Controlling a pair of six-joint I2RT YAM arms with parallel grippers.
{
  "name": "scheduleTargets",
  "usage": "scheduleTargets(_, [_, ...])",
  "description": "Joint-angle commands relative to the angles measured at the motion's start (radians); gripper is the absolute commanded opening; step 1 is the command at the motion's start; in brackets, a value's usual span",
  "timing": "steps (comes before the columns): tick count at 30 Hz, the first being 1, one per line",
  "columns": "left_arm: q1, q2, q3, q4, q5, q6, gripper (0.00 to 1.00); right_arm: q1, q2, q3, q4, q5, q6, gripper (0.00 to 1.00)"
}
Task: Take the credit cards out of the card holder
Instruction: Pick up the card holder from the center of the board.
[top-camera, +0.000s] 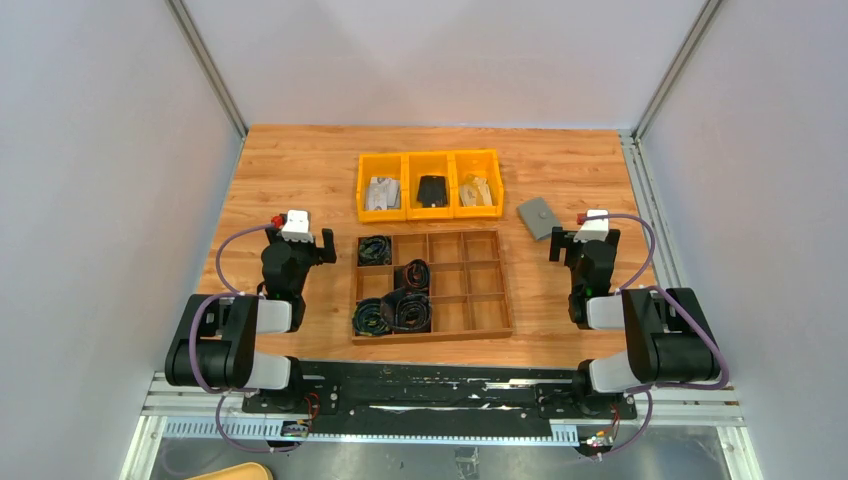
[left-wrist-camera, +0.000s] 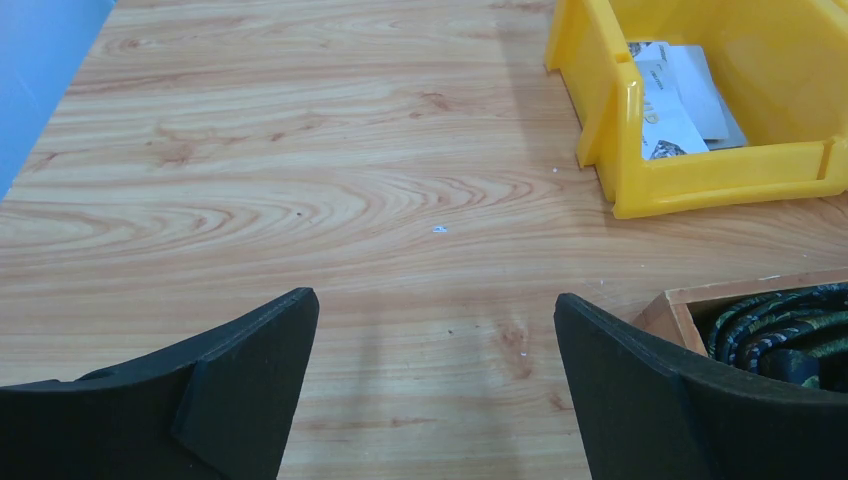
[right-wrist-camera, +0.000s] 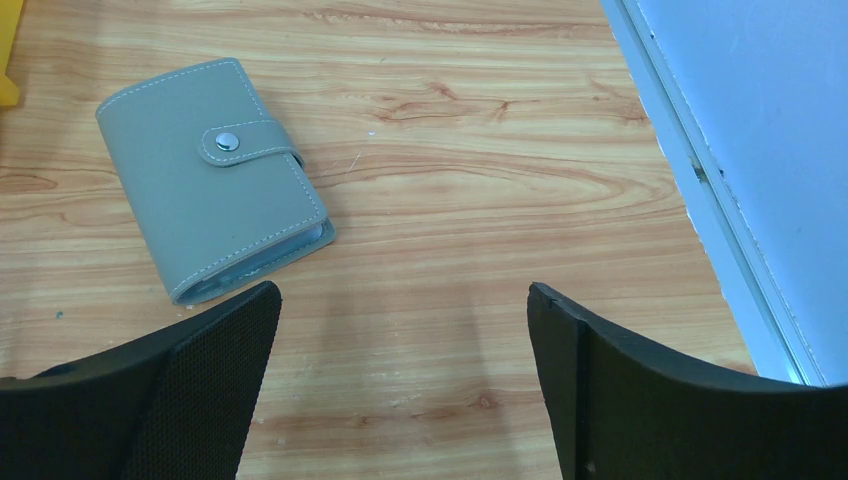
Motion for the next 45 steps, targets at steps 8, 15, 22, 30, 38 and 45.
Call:
scheduleTargets(8, [-0.003, -0.003, 0.008, 0.026, -0.013, 0.011, 1.0, 0.009, 0.008, -0.012, -0.003, -0.008, -0.013, 0.96])
scheduleTargets(15, [-0.002, -0.012, 0.008, 0.028, -0.013, 0.013, 1.0, 0.048, -0.047, 0.003, -0.044, 0.108, -0.018, 0.96])
scheduleTargets(22, [0.002, -0.13, 0.26, -0.516, -0.031, 0.022, 1.0, 0.065, -0.288, 0.251, -0.64, 0.202, 0.17, 0.96])
scheduleTargets(30, [0.015, -0.168, 0.491, -0.952, 0.069, 0.105, 1.0, -0.033, -0.157, 0.548, -0.94, -0.234, 0.495, 0.86])
scheduleTargets(38, [0.057, -0.166, 0.713, -1.285, 0.21, 0.089, 1.0, 0.002, 0.165, 0.849, -1.247, -0.245, 0.38, 0.92])
scheduleTargets(45, [0.058, -0.174, 0.8, -1.447, 0.317, 0.104, 1.0, 0.044, 0.323, 0.934, -1.319, -0.224, 0.31, 0.93])
